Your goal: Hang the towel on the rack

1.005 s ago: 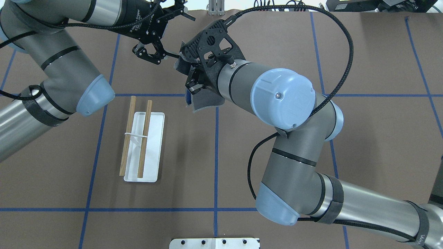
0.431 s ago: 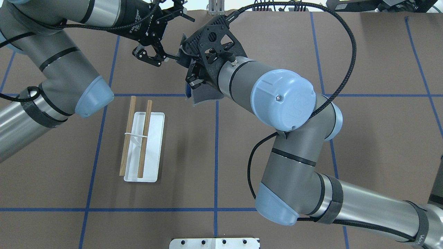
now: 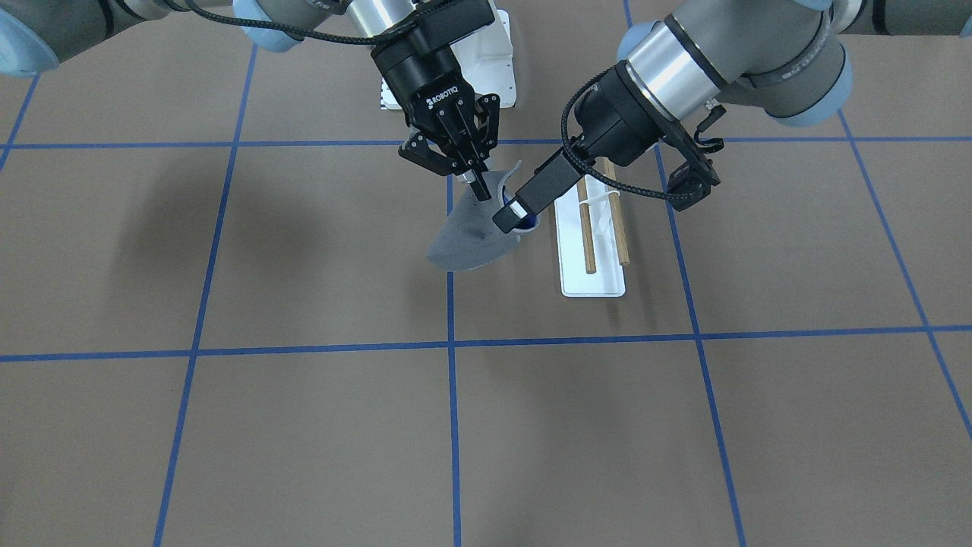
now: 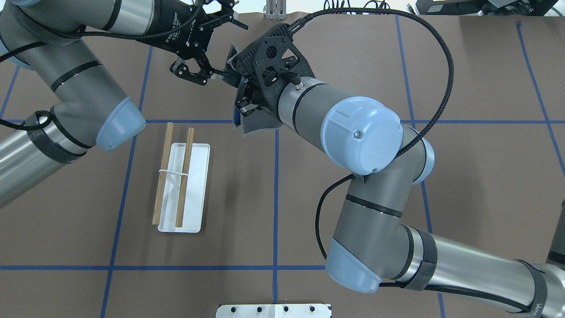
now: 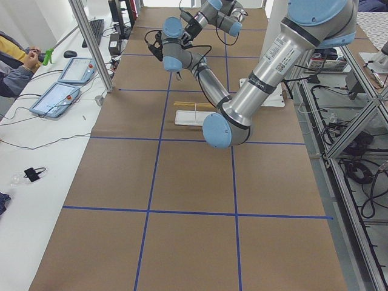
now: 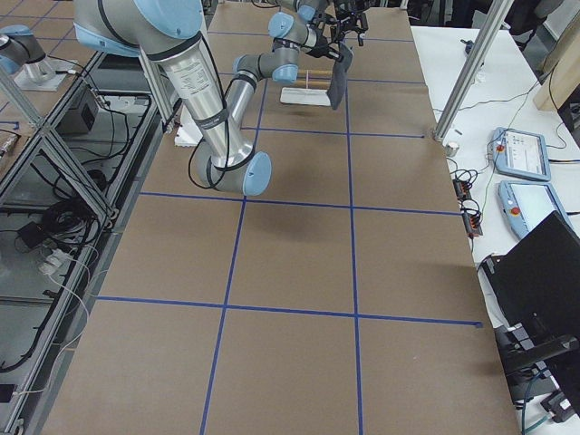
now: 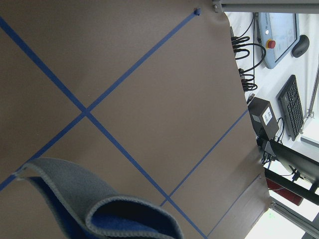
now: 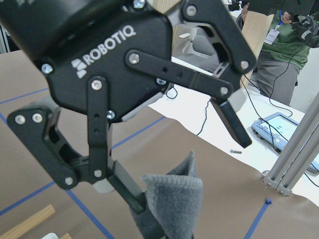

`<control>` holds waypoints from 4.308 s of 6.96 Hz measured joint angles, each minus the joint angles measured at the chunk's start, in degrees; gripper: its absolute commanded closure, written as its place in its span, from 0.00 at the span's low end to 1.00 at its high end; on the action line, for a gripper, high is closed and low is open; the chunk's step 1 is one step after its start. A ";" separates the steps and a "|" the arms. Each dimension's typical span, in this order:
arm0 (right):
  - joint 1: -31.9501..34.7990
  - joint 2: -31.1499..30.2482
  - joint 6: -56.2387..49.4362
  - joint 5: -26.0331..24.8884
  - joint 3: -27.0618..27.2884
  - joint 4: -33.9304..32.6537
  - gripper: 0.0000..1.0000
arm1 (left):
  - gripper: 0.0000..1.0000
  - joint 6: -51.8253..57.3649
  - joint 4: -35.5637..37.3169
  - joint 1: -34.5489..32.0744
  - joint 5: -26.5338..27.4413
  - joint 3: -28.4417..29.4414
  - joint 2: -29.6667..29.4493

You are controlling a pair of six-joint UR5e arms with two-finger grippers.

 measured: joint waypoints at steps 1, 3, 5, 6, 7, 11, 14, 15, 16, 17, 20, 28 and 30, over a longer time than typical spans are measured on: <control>-0.32 -0.30 -0.07 -0.23 0.08 0.41 1.00 | 0.41 -0.10 -0.04 0.00 0.04 0.10 0.02; -0.52 -0.83 -0.19 -0.36 0.25 0.65 1.00 | 0.61 -0.25 0.00 0.00 0.07 0.16 0.06; -0.56 -0.84 -1.10 -0.38 0.95 0.67 1.00 | 0.68 -0.29 -0.03 0.00 0.07 0.16 0.14; -0.56 -0.81 -1.47 -0.38 1.18 0.67 1.00 | 0.77 -0.29 -0.07 0.03 0.07 0.15 0.15; -0.56 -0.80 -1.65 -0.38 1.27 0.67 1.00 | 0.92 -0.30 -0.10 0.06 0.07 0.05 0.22; -0.56 -0.79 -1.88 -0.40 1.26 0.68 0.79 | 1.00 -1.34 -0.28 0.09 0.05 -0.26 0.29; -0.51 -0.98 -1.66 -2.03 1.20 0.68 0.00 | 1.00 -0.98 -0.32 0.08 -0.02 -0.36 0.51; -0.43 -1.17 -1.71 -2.34 1.19 0.69 0.00 | 1.00 -0.67 -0.37 0.05 -0.04 -0.41 0.64; -0.25 -2.41 -1.64 -2.85 2.08 0.84 0.00 | 1.00 0.32 -0.44 0.02 -0.31 -0.58 0.91; 0.19 -5.29 -1.18 -3.47 4.23 1.06 0.00 | 1.00 3.41 -0.46 0.01 -1.00 -1.17 1.91; 2.14 -16.34 14.94 -2.45 9.04 1.14 0.00 | 1.00 15.46 -0.31 0.69 -1.43 -3.66 6.54; 29.27 -35.03 26.80 40.68 11.97 -2.10 0.00 | 1.00 -11.31 0.22 11.80 20.07 -14.30 14.68; 35.85 -37.20 26.99 50.23 11.75 -7.21 0.00 | 1.00 -13.51 0.26 12.86 20.52 -14.86 15.59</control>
